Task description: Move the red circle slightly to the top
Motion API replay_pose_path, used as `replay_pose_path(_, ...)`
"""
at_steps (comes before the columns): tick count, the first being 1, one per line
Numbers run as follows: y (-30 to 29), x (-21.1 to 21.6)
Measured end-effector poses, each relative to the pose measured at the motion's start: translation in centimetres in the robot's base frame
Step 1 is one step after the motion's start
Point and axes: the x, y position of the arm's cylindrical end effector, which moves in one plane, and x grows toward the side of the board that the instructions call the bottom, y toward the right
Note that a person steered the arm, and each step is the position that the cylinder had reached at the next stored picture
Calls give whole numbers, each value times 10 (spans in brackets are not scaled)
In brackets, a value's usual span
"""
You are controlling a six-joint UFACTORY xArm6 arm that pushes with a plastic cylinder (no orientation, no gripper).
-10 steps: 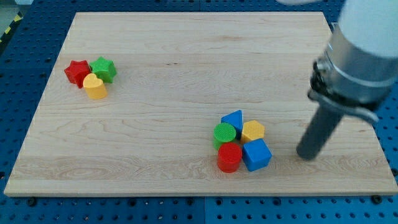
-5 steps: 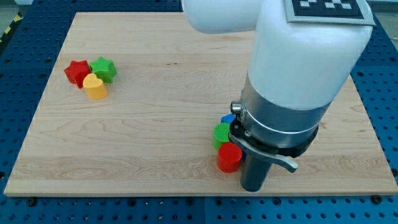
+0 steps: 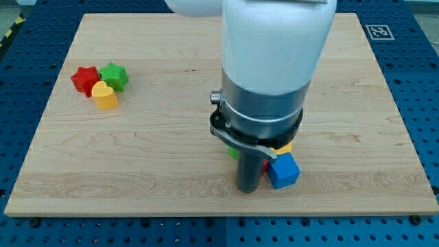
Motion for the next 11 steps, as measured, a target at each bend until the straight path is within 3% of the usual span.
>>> replay_pose_path(7, 65, -131)
replay_pose_path(9, 60, -131)
replay_pose_path(11, 114, -119)
